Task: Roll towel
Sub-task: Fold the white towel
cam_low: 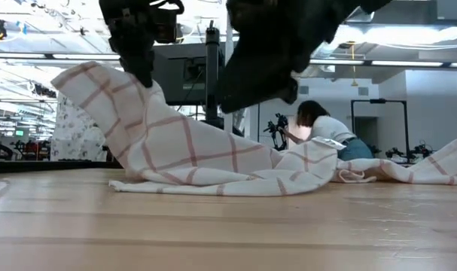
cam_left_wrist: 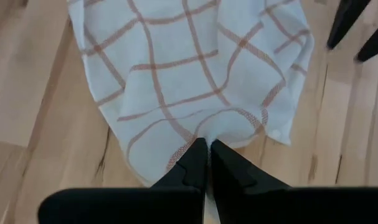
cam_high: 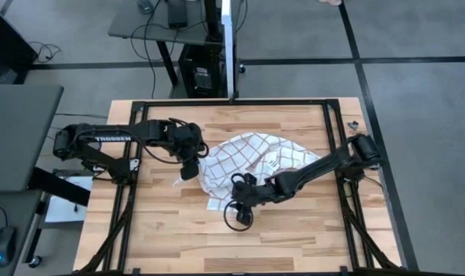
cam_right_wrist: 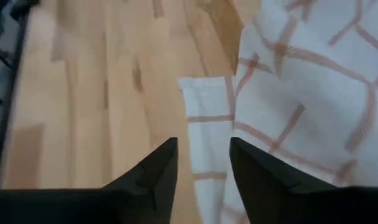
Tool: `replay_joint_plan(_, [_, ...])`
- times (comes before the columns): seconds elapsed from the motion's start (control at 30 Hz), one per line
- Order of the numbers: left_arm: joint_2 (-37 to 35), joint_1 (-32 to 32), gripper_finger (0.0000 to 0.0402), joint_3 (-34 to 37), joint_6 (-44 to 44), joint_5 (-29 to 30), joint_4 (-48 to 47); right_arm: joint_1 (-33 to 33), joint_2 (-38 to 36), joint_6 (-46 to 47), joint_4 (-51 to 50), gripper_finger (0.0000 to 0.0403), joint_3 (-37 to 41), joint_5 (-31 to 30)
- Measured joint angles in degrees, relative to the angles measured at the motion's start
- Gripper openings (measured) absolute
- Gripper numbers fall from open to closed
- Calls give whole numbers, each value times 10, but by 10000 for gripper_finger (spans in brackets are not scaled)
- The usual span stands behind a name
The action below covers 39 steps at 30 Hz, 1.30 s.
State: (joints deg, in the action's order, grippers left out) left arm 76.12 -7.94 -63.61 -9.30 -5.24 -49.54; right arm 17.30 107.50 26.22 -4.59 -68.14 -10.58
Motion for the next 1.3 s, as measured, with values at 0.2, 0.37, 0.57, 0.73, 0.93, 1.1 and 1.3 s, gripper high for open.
replay_joint_plan(0.2, [0, 0, 0, 0, -17, 11, 0, -13, 66, -27, 79, 30, 0, 74])
replay_joint_plan(0.37, [0, 0, 0, 0, -28, 11, 0, -21, 103, 22, 100, 7, -1, 61])
replay_joint_plan(0.57, [0, 0, 0, 0, -48, 15, -2, -5, 124, 85, 67, 1, -4, 65])
replay_joint_plan(0.73, [0, 1, 0, 0, -52, 29, -3, 56, 111, 85, 87, 0, 0, 150])
replay_joint_plan(0.93, [0, 4, 0, 0, -59, 34, -5, 131, 68, 109, -42, 0, 0, 172])
replay_joint_plan(1.1, [0, 22, 4, 0, -71, -43, -15, 156, 22, 143, -63, 0, -1, 174])
replay_joint_plan(1.3, [8, 93, 55, 0, -105, -59, -109, 132, -11, 159, -80, 0, 0, 155])
